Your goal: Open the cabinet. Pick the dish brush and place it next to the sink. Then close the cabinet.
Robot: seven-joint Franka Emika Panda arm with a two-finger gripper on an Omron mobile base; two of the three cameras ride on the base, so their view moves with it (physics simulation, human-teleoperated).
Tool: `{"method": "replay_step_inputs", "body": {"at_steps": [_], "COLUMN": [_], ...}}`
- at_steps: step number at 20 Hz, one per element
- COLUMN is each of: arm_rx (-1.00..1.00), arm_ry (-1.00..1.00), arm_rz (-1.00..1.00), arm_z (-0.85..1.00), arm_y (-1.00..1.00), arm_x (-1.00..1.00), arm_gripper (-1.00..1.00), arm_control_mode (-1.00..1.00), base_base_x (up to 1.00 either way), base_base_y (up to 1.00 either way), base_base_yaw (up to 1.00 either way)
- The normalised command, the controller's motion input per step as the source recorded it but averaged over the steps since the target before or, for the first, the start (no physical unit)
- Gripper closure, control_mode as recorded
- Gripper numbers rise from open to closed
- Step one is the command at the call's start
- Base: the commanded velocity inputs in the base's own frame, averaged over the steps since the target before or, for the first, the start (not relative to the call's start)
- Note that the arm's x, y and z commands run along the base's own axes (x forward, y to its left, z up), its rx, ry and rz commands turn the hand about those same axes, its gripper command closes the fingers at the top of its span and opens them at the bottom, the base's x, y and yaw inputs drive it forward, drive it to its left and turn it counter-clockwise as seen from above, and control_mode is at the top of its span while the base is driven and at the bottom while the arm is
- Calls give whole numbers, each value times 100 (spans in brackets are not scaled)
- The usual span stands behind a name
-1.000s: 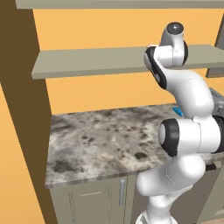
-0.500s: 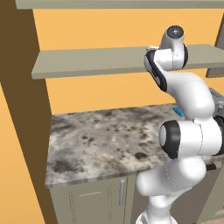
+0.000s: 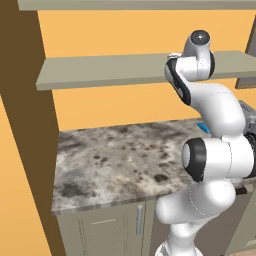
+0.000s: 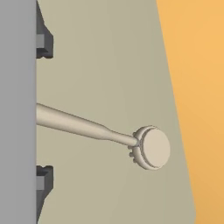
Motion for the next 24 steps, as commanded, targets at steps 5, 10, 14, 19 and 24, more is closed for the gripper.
{"method": "replay_step_inputs", "body": {"at_steps": [5,10,14,19,24], "arm_rx": [0,0,0,0,0], "arm_ry": [0,0,0,0,-5], "arm_rz": [0,0,0,0,2], "arm_z": [0,0,0,0,0], "arm_y": [0,0,0,0,0], "arm_x": [0,0,-8,-79,-100], "arm_gripper": [100,100,100,100,100], "arm_control_mode": [-100,-100,-100,-100,-100], "base_base_x": [0,0,0,0,0], "base_base_y": [0,0,0,0,0], "base_base_yaw": [0,0,0,0,0]}}
